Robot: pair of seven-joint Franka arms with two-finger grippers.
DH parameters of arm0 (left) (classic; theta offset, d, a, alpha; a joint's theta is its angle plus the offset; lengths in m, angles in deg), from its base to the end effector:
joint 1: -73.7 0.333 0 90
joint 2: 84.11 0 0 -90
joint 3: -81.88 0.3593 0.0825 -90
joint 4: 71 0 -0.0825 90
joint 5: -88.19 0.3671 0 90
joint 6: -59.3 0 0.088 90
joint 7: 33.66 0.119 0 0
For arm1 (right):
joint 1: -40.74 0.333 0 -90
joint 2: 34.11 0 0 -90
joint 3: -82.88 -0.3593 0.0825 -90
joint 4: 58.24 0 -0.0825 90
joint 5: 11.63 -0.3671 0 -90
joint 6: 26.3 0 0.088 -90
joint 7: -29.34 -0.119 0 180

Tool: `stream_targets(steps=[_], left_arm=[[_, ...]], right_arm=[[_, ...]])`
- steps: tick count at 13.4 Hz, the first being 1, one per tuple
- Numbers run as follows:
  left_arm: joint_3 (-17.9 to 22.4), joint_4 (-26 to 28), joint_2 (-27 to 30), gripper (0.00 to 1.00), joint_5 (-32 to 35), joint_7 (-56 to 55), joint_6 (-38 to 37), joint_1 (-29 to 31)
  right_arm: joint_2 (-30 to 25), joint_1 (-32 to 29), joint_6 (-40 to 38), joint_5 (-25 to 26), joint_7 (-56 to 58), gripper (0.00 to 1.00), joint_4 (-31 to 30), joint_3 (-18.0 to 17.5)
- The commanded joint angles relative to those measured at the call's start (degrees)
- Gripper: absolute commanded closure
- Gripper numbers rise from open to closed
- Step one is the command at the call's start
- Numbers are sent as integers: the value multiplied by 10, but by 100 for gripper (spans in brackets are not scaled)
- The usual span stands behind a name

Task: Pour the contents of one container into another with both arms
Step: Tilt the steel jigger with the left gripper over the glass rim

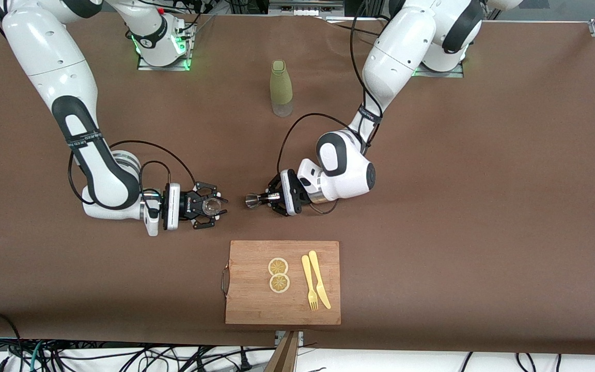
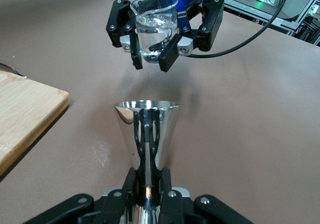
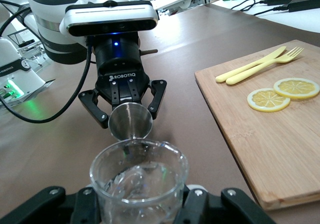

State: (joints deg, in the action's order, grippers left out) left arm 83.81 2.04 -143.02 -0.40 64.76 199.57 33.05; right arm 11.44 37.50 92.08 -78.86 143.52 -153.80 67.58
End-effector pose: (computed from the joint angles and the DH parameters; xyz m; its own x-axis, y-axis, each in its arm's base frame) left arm 0.6046 -0.5057 0.1649 0.3518 -0.4992 0.7919 -0.9354 -0.2186 0.2778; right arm 0.6597 0.1738 0.1980 0.3028 0.4222 0.8544 0.9500 -0.0618 -0.3061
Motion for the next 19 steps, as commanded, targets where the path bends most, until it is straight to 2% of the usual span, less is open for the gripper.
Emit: stream_targets(steps=[1, 4, 6, 11, 19], left_arm=[[8, -18, -20, 100, -12, -12, 11, -16], [7, -18, -19, 100, -16, -3, 12, -15], [6, -11, -14, 100, -26, 46, 12, -9], [7, 15, -2, 100, -120, 193, -64, 28], [7, 20, -2, 100, -155, 230, -102, 35]], right_arm=[[4, 8, 32, -7, -21, 67, 7, -15], [5, 17, 51, -6, -39, 67, 7, -22], [6, 22, 72, -6, -50, 67, 7, -32], [7, 31, 89, -3, -59, 67, 7, -35], [6, 37, 84, 1, -60, 67, 1, -35]])
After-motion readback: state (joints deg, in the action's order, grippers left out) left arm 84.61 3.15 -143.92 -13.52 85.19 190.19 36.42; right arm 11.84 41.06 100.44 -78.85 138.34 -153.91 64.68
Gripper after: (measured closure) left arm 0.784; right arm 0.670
